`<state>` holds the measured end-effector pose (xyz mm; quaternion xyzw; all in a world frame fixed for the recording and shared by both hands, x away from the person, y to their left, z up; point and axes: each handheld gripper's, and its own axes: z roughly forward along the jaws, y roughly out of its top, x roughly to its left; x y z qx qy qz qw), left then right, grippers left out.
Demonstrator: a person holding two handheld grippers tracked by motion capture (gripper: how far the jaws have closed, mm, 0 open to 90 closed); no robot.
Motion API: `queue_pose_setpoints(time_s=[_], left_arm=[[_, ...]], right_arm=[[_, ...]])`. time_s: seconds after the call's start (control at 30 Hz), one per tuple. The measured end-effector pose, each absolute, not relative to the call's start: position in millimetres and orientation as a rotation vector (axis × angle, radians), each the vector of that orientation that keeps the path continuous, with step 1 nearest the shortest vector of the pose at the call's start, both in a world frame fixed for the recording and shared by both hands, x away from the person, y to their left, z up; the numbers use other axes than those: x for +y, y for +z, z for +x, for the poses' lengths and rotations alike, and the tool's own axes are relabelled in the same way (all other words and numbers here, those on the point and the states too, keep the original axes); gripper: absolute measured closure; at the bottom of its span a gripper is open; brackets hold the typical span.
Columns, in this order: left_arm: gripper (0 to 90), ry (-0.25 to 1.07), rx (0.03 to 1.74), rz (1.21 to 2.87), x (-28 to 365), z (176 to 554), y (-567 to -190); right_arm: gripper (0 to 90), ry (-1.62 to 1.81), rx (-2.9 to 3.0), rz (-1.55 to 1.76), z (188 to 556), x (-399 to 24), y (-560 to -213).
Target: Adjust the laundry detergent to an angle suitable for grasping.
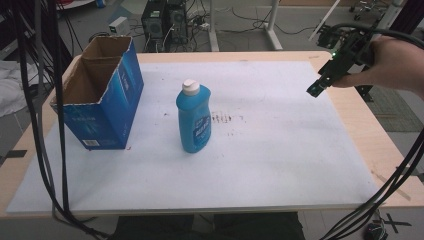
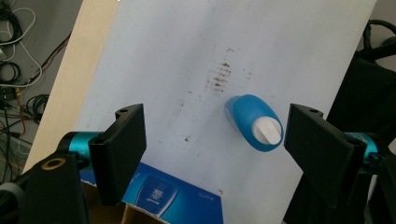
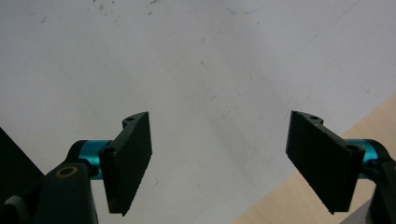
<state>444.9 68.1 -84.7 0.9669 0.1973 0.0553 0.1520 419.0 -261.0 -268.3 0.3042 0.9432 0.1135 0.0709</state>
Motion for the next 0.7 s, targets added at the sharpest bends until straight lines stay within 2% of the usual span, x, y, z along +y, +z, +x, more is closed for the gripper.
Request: queue_pose_setpoints(time_s=[0.7], left_arm=[[21.2, 0.149, 0.567, 2.784, 67.2, 446.3, -86.3]], right_arm=[[21.9, 0.349, 2.84, 0.908, 420.7, -262.8, -269.7]])
